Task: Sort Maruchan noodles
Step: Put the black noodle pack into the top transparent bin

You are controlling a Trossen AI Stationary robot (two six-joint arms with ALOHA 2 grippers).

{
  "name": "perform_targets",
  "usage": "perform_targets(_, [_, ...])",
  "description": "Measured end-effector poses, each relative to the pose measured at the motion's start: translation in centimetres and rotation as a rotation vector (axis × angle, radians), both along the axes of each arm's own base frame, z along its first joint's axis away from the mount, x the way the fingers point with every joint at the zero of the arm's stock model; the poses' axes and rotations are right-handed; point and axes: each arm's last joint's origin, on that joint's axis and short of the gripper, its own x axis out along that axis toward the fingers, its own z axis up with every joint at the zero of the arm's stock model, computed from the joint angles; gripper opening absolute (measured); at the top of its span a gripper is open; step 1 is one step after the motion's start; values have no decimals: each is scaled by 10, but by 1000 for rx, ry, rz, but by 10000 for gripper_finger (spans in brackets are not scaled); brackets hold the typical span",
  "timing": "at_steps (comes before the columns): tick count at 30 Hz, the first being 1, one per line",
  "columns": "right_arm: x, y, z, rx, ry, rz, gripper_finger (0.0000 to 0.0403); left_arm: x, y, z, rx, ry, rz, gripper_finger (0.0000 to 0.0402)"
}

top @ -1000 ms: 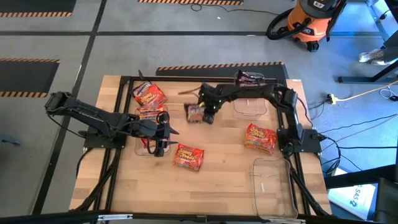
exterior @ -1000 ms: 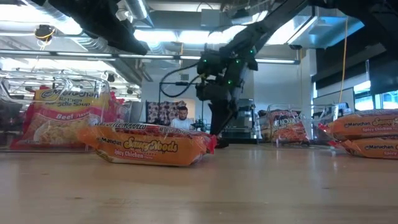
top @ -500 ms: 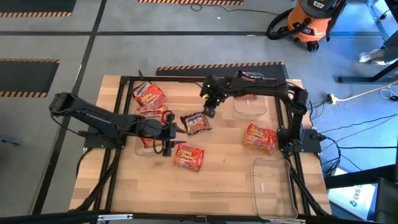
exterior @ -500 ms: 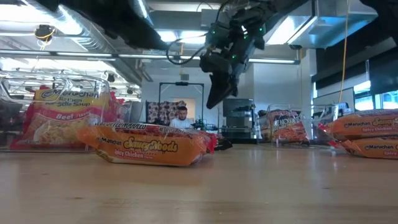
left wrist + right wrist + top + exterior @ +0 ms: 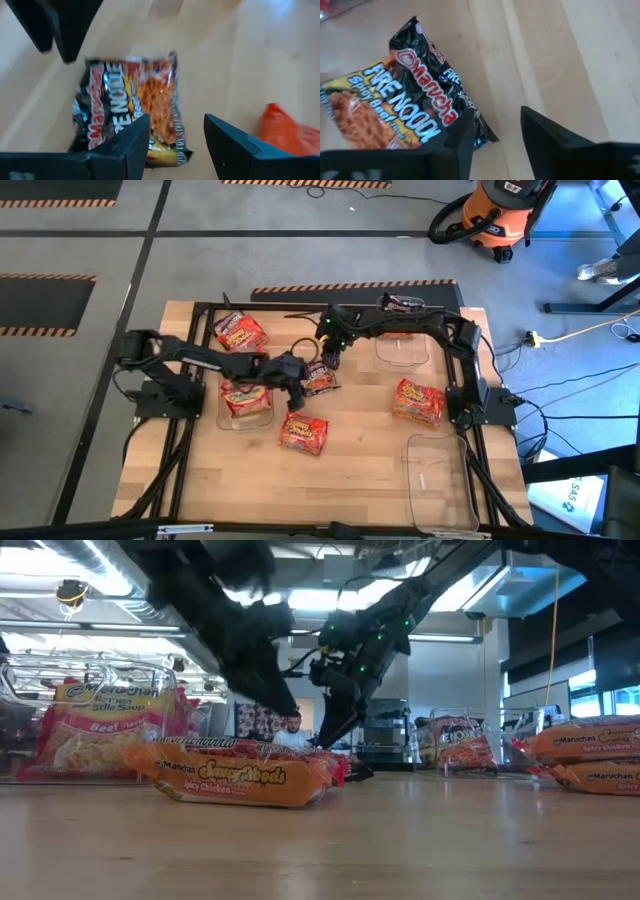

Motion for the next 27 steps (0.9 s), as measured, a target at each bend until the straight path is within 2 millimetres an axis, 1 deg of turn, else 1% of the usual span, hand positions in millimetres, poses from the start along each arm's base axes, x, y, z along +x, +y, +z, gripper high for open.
perform_targets(4, [1,-1,-9,10,19,-1,161,6,6,-23,-37,77,18,180])
perform_targets(7, [0,0,-12,25,38,3,163,7,11,-34,-40,125,34,180])
perform_targets(12, [-8,8,-17,86,147,18,157,7,18,-37,12,146,53,180])
perform_targets(16, [-11,26,-18,148,228,65,154,5,21,-38,87,174,71,180])
perform_targets(19, [-12,42,-18,188,275,108,154,4,22,-39,111,191,82,180])
perform_targets(21, [-14,48,-14,195,293,122,154,4,22,-39,110,196,80,180])
perform_targets(23, [-17,52,-5,201,293,129,154,1,19,-37,110,209,71,180])
perform_targets(27, [-24,45,24,166,211,110,154,-1,11,-28,115,193,48,180])
